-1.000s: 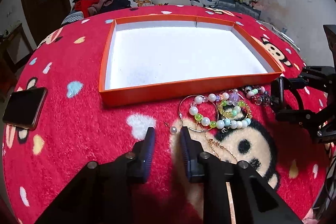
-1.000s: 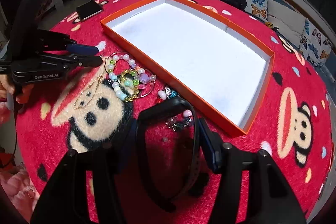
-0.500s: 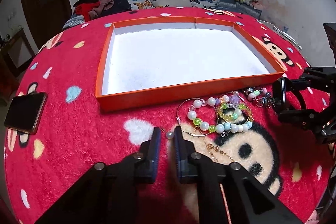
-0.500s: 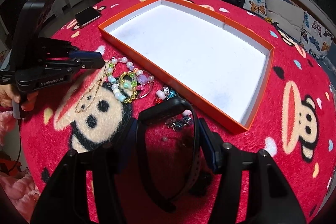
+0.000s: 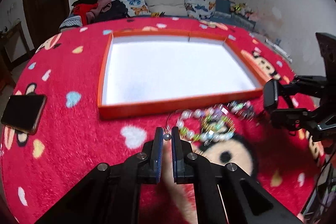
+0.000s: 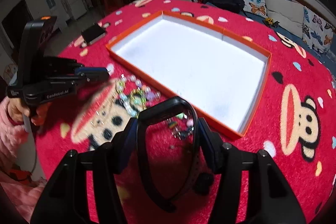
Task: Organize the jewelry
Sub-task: 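Carry the black band into the tray with right gripper while left places stud earring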
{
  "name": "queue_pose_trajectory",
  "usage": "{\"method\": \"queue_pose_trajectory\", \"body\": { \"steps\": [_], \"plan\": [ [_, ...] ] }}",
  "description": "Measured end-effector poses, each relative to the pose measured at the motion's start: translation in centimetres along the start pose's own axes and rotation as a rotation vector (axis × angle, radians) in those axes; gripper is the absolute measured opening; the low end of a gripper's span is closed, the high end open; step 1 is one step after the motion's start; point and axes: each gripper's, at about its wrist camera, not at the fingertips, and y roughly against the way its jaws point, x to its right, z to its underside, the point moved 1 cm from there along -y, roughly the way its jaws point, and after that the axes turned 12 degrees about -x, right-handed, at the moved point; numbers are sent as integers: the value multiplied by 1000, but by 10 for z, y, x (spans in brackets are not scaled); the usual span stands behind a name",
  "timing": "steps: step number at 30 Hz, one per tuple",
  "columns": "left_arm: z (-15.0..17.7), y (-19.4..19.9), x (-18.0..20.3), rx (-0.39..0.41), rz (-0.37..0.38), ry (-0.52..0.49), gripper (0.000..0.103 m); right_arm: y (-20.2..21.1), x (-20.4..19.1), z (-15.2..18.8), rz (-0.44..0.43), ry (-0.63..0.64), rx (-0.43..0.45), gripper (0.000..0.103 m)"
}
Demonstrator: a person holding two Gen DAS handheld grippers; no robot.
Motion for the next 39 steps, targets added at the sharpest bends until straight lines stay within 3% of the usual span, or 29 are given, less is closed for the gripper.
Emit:
{"method": "queue_pose_trajectory", "body": {
  "steps": [7, 15, 27, 39],
  "plan": [
    [-42, 25, 0, 65, 8, -16, 7, 17, 25, -34, -24, -65, 75, 57],
    [-96, -8, -13, 0, -38, -27, 7, -19, 66, -73, -21, -159, 42, 57],
    [-105, -57, -21, -93, -74, -35, 8, -65, 89, -88, -13, -239, -27, 58],
    [-101, -73, -25, -136, -104, -16, 9, -74, 93, -84, 15, -258, -38, 71]
  ]
}}
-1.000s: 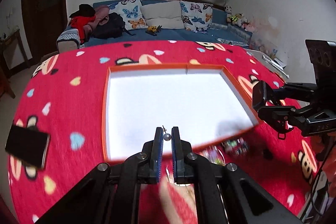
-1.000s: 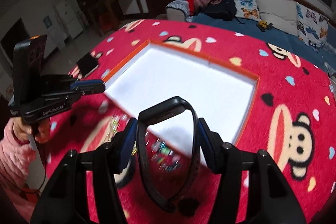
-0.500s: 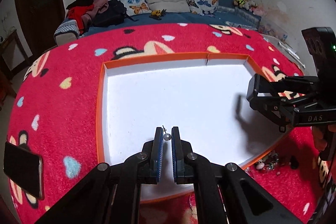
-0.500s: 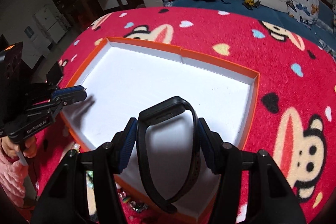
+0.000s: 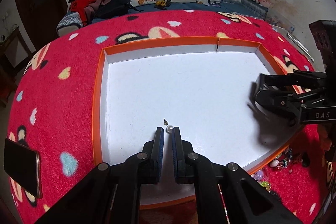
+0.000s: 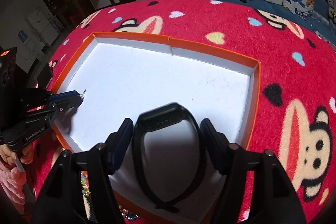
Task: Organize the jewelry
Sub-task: 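Carry the black band into the tray with right gripper while left places stud earring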
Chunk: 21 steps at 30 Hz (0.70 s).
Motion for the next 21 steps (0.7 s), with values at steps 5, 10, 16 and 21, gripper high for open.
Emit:
{"method": "queue_pose_trajectory", "body": {
  "steps": [5, 10, 16, 21],
  "plan": [
    [3, 9, -2, 1, 11, 25, 9, 13, -3, 2, 28, 22, 47, 80],
    [21, 38, 4, 32, 21, 42, 9, 41, -12, 12, 21, 38, 111, 80],
    [69, 61, 18, 22, 17, 56, 9, 64, -21, 44, -19, 45, 164, 80],
    [106, 61, 31, 11, 49, 41, 9, 69, -28, 77, -48, 51, 177, 80]
  ]
}}
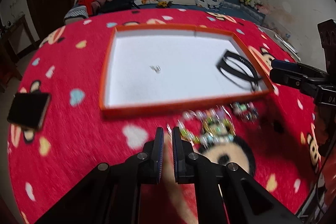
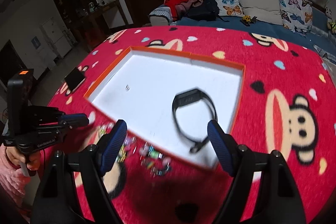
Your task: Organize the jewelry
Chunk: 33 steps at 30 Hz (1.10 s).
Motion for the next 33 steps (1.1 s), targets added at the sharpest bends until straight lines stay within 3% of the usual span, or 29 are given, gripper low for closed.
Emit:
{"method": "queue_pose_trajectory", "body": {
  "steps": [5, 10, 18, 33],
  "plan": [
    [21, -10, 6, -19, 26, 8, 9, 1, -13, 28, -32, 27, -22, 78],
    [29, -8, 2, -3, 35, 33, 9, -9, -41, 43, -59, 106, -47, 68],
    [36, 2, -3, 23, 28, 26, 9, -52, -59, 37, -101, 119, -126, 28],
    [30, -6, -7, 13, 40, 20, 9, -65, -68, 30, -28, 119, -116, 6]
  ]
}}
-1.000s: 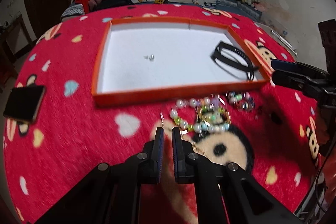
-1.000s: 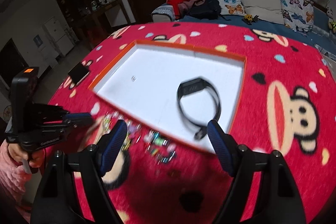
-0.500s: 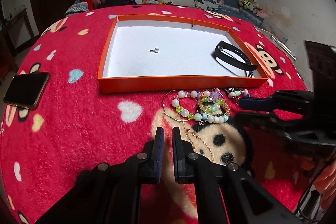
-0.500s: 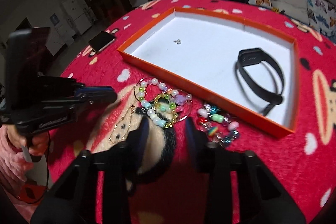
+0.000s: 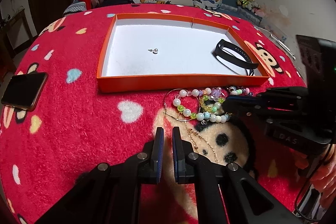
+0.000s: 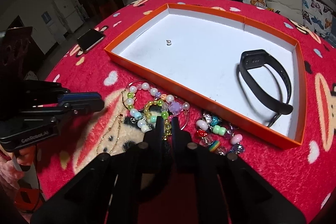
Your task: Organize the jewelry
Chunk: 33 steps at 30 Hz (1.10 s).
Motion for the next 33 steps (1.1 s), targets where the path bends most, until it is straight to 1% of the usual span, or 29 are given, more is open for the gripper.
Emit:
{"method": "queue_pose_trajectory", "body": {
  "steps": [8, 11, 16, 21, 28, 31, 33],
  "plan": [
    [-8, -9, 0, -14, 6, 2, 9, 46, -1, 0, 15, 11, 113, 6],
    [-9, -10, 2, -13, 11, -4, 9, 59, -1, -2, 19, 11, 139, 6],
    [-14, -13, 9, -13, 10, -37, 9, 83, 0, -1, 25, 13, 187, 6],
    [-22, -19, 15, -18, -11, -87, 9, 102, 1, -1, 37, 21, 225, 6],
    [-24, -23, 17, -24, -7, -114, 9, 107, 4, 2, 30, 13, 242, 6],
    [-22, -17, 18, -5, 5, -124, 9, 108, 6, 5, 27, 8, 244, 6],
    [-19, -13, 18, 7, -5, -138, 10, 108, 7, 8, 25, 5, 245, 6]
  ]
}}
